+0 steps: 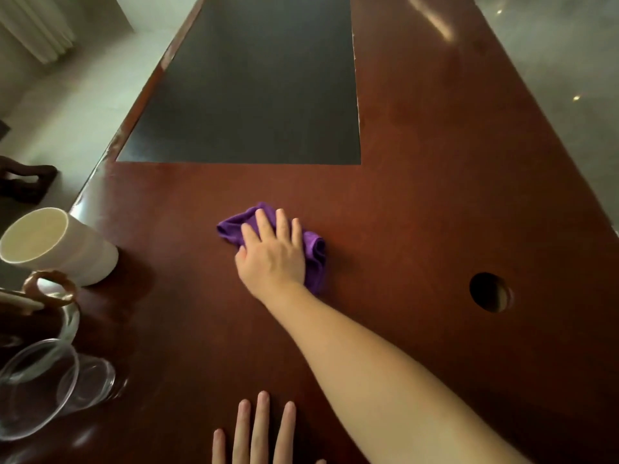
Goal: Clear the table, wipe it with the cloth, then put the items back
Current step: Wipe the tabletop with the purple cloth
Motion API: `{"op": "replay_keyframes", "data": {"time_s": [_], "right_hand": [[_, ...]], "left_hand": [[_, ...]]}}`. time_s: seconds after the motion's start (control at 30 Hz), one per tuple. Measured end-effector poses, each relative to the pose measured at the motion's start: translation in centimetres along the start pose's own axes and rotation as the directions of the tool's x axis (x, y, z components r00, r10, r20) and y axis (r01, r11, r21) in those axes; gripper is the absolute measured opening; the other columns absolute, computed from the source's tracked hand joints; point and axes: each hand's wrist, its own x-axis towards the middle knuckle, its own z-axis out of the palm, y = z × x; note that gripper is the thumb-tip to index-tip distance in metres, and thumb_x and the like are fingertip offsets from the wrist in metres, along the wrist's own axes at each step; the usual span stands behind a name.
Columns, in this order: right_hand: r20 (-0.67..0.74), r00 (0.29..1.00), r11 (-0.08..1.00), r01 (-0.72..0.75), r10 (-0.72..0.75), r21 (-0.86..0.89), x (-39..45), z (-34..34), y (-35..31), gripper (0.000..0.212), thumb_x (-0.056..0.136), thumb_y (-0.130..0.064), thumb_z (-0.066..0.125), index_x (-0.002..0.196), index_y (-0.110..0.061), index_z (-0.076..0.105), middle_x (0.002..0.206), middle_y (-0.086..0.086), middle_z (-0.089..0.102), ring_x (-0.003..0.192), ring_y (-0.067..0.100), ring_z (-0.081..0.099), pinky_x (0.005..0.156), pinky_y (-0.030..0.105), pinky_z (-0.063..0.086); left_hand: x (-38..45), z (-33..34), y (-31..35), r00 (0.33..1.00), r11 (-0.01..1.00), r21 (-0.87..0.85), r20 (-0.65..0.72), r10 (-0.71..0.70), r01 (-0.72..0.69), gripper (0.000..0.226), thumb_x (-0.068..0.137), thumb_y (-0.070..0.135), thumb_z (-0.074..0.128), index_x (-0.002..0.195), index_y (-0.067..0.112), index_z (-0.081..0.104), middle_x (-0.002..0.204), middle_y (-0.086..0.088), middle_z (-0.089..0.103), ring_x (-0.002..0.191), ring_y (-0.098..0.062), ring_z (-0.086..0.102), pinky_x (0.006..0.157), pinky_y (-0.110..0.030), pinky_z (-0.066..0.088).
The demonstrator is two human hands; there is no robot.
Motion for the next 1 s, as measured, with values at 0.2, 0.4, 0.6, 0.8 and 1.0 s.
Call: {"op": "replay_keyframes", "data": {"time_s": [0.2, 0.4, 0.6, 0.8, 1.0], "right_hand": [[-0.119, 0.927, 0.917, -0.371, 0.356, -0.147, -2.7, -5.8, 15.3, 0.051, 0.091, -0.046, 0.037, 0.137, -0.03, 0.051, 0.154, 0.003, 0.036, 0.141, 0.037, 0.026, 0.115, 0.054, 0.011], [-0.103, 0.915, 0.88, -0.404, 0.391, -0.251, -8.7, -7.8, 19.4, 0.053, 0.094, -0.05, 0.03, 0.142, -0.032, 0.044, 0.156, 0.004, 0.033, 0.142, 0.036, 0.023, 0.114, 0.057, 0.016], [-0.044, 0.94, 0.913, -0.34, 0.339, -0.227, -16.0, -7.9, 16.4, 0.05, 0.094, -0.05, 0.035, 0.14, -0.033, 0.047, 0.154, 0.003, 0.037, 0.142, 0.037, 0.025, 0.112, 0.057, 0.019], [0.004, 0.964, 0.95, -0.26, 0.265, -0.172, -26.4, -8.1, 13.3, 0.048, 0.088, -0.048, 0.046, 0.132, -0.031, 0.057, 0.147, 0.004, 0.048, 0.136, 0.039, 0.038, 0.107, 0.058, 0.029], [0.1, 0.96, 0.956, -0.242, 0.26, -0.168, -31.2, -8.6, 12.4, 0.051, 0.087, -0.052, 0.041, 0.132, -0.034, 0.057, 0.145, 0.002, 0.049, 0.134, 0.038, 0.043, 0.106, 0.057, 0.032]], "left_hand": [[-2.7, -2.3, -8.2, 0.987, 0.983, -0.115, 0.099, -0.13, 0.141, 0.073, 0.088, 0.068, 0.022, 0.116, 0.021, 0.07, 0.124, -0.019, 0.064, 0.121, -0.037, 0.053, 0.099, -0.064, 0.034], [-3.5, -2.8, -8.3, 0.983, 0.962, -0.207, 0.068, -0.168, 0.179, 0.076, 0.083, 0.071, 0.027, 0.122, 0.02, 0.067, 0.138, -0.014, 0.054, 0.133, -0.031, 0.039, 0.108, -0.06, 0.025], [-3.9, -3.3, -8.6, 0.982, 0.969, -0.193, 0.136, -0.133, 0.158, 0.08, 0.086, 0.073, 0.019, 0.132, 0.022, 0.06, 0.146, -0.012, 0.046, 0.139, -0.027, 0.03, 0.111, -0.056, 0.022], [-4.1, -3.8, -8.4, 0.977, 0.959, -0.227, 0.167, -0.131, 0.168, 0.081, 0.089, 0.072, 0.013, 0.136, 0.022, 0.056, 0.149, -0.011, 0.044, 0.14, -0.029, 0.033, 0.112, -0.056, 0.023], [-4.5, -3.5, -8.5, 0.977, 0.972, -0.176, 0.174, -0.124, 0.154, 0.073, 0.085, 0.068, 0.032, 0.142, 0.026, 0.048, 0.153, -0.007, 0.038, 0.145, -0.025, 0.026, 0.116, -0.052, 0.016]]}}
